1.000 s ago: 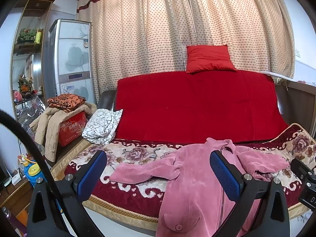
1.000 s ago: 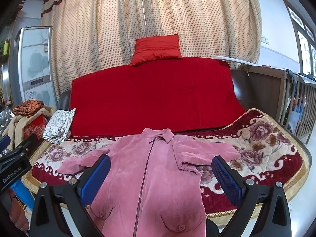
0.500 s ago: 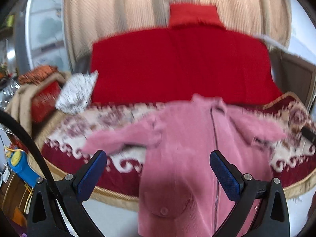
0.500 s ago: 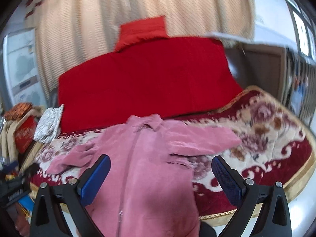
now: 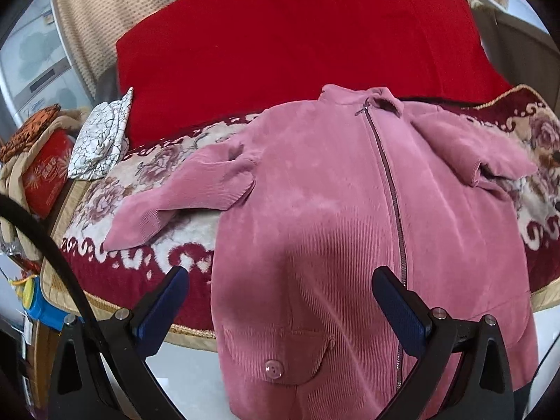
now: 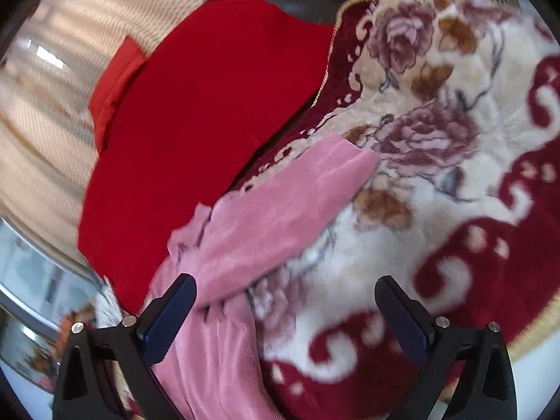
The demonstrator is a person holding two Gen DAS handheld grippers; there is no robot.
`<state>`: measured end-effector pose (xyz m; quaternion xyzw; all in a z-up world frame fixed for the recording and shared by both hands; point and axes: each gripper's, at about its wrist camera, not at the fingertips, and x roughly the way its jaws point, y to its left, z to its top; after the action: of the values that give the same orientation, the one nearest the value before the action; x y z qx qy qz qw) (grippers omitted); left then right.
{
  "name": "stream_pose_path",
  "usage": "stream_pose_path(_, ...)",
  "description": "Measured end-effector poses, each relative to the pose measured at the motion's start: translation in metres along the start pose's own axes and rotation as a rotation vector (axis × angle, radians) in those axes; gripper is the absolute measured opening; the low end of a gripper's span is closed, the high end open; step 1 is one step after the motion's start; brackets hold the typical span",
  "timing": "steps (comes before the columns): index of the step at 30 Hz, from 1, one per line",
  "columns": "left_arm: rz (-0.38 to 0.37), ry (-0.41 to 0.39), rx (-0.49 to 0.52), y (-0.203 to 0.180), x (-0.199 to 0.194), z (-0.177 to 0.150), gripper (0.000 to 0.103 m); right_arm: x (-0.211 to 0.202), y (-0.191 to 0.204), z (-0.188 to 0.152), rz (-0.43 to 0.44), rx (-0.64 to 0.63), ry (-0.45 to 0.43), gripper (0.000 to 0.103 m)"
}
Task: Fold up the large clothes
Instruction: 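Grasp the jacket sleeve cuff with the right tool and lift it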
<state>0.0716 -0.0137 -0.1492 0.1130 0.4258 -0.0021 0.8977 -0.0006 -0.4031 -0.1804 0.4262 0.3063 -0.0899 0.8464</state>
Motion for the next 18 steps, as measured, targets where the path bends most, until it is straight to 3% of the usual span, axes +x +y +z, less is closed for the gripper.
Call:
stream_pose_path(5,0.029,-0.009,0.01,0.0,0.013,0.009,0.103,0.052,-0.021,0.038,-0.039,0.093,0.016,0.08)
stream_pose_path(8,0.043,-0.015,0.009,0.002,0.02,0.015,0.103,0.077,-0.037,0.054,-0.062,0.177,0.026,0.075)
stream_pose_path(10,0.051,-0.018,0.008,0.003,0.025,0.019,0.103,0.085,-0.038,0.065,-0.053,0.184,-0.023,0.074)
stream_pose_path(12,0.054,-0.014,0.009,0.003,0.03,0.022,0.103,0.095,-0.036,0.074,-0.054,0.167,-0.037,0.062)
stream_pose_path(14,0.053,-0.012,0.006,0.005,0.033,0.023,0.103,0.109,-0.037,0.08,-0.058,0.163,-0.03,0.03)
stream_pose_path(18,0.057,-0.01,-0.006,0.013,0.038,0.023,0.103,0.117,-0.029,0.081,-0.09,0.118,-0.032,0.016)
